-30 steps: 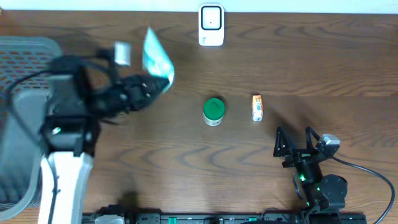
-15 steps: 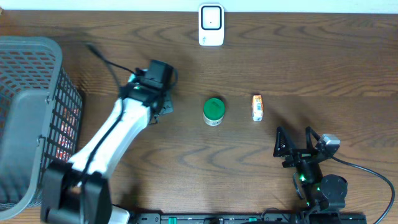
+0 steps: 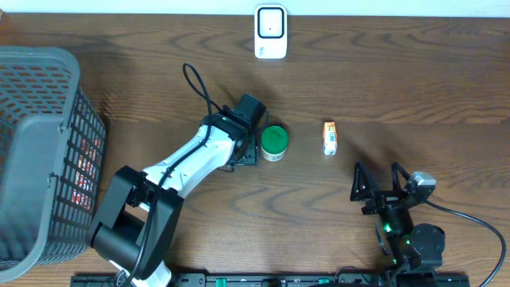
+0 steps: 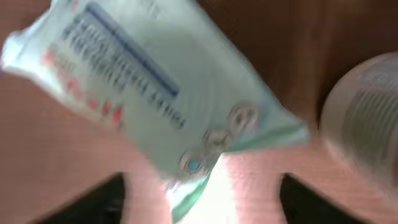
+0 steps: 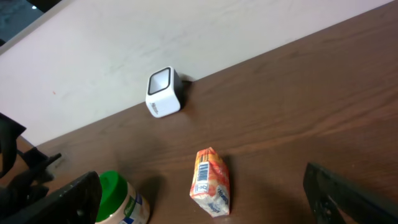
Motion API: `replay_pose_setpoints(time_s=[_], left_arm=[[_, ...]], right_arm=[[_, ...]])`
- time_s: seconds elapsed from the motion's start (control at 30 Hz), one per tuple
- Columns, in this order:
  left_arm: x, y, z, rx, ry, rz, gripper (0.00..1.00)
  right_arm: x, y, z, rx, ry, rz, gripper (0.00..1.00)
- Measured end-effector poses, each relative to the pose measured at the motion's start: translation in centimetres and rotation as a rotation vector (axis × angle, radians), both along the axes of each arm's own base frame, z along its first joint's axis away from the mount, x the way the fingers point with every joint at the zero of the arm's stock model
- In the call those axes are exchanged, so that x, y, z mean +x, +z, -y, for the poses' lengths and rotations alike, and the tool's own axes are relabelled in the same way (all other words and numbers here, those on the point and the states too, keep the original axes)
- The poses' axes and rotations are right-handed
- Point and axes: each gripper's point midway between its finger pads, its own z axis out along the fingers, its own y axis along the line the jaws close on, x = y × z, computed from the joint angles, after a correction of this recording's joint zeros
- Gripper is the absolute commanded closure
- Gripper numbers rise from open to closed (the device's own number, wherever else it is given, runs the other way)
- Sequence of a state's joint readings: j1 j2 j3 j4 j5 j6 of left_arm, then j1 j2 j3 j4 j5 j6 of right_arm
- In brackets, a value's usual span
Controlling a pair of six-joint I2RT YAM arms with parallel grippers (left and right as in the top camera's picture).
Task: Scan the item barcode
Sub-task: 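Place wipes pack left of jar with left gripper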
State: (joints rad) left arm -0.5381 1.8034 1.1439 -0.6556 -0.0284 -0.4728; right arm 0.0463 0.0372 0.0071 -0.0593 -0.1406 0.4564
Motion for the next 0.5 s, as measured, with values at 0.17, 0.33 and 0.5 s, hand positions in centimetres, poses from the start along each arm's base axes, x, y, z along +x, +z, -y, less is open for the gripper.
replay_pose_setpoints(time_s=[0.17,0.33,0.5], left_arm=[[0.4,5.2,-2.2,0.034,0.037,0.02,0.15],[5.7,23.9,-6.5,-0.08,0.175,0.477,0.15],[2.2,40.1,-18.0,-0.087,0.46,0.919,0.15]], right_arm=[[0.0,0.0,0.0,0.0,0.0,0.0,0.01],[0.0,0.0,0.0,0.0,0.0,0.0,0.01],[0.0,0.0,0.0,0.0,0.0,0.0,0.01]])
